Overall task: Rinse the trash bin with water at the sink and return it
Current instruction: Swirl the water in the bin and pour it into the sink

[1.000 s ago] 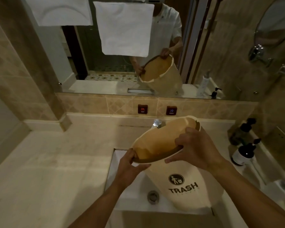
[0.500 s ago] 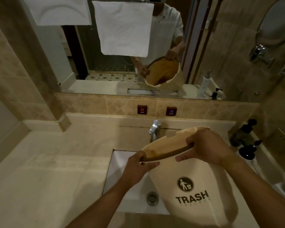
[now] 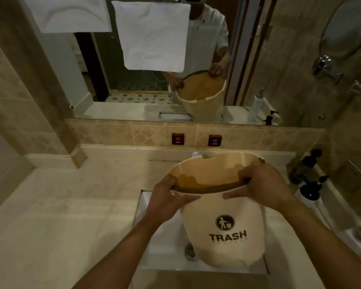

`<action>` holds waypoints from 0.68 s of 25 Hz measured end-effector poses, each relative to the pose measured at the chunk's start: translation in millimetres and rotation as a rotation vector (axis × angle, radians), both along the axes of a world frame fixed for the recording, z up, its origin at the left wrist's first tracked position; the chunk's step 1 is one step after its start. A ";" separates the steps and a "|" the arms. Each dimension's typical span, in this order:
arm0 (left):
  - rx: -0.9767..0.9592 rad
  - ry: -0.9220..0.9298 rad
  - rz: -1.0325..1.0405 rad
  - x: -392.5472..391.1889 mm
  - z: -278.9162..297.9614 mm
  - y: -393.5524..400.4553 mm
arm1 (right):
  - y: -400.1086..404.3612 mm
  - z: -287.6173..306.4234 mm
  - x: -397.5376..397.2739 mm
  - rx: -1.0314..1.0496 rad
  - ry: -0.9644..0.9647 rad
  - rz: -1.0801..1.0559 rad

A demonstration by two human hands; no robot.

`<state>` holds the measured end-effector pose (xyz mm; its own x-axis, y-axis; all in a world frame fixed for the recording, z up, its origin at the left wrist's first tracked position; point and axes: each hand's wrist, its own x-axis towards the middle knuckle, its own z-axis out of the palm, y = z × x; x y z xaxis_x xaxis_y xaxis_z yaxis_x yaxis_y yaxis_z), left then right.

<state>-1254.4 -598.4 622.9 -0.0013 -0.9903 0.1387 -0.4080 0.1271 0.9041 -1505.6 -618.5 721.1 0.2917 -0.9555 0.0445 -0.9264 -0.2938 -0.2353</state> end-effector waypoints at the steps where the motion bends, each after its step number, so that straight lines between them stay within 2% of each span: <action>1: -0.001 -0.009 -0.013 -6.0 -4.3 4.4 | 2.2 -3.4 -4.9 0.011 0.000 -0.012; 5: -0.040 0.026 0.020 2.1 -23.4 12.9 | 7.9 -7.5 6.0 0.027 -0.025 0.054; 8: -0.038 0.081 0.061 23.5 -23.3 11.0 | 2.3 -8.5 23.4 0.031 -0.262 0.128; 13: -0.094 0.101 0.029 4.5 -25.0 14.6 | 1.9 -10.3 11.1 0.053 -0.042 0.095; 15: -0.143 0.062 0.013 4.9 -20.8 18.4 | 4.7 -19.2 2.1 0.051 -0.054 0.073; 17: -0.176 -0.066 -0.005 15.3 -9.1 14.3 | 11.1 -32.3 -0.6 0.083 -0.101 0.066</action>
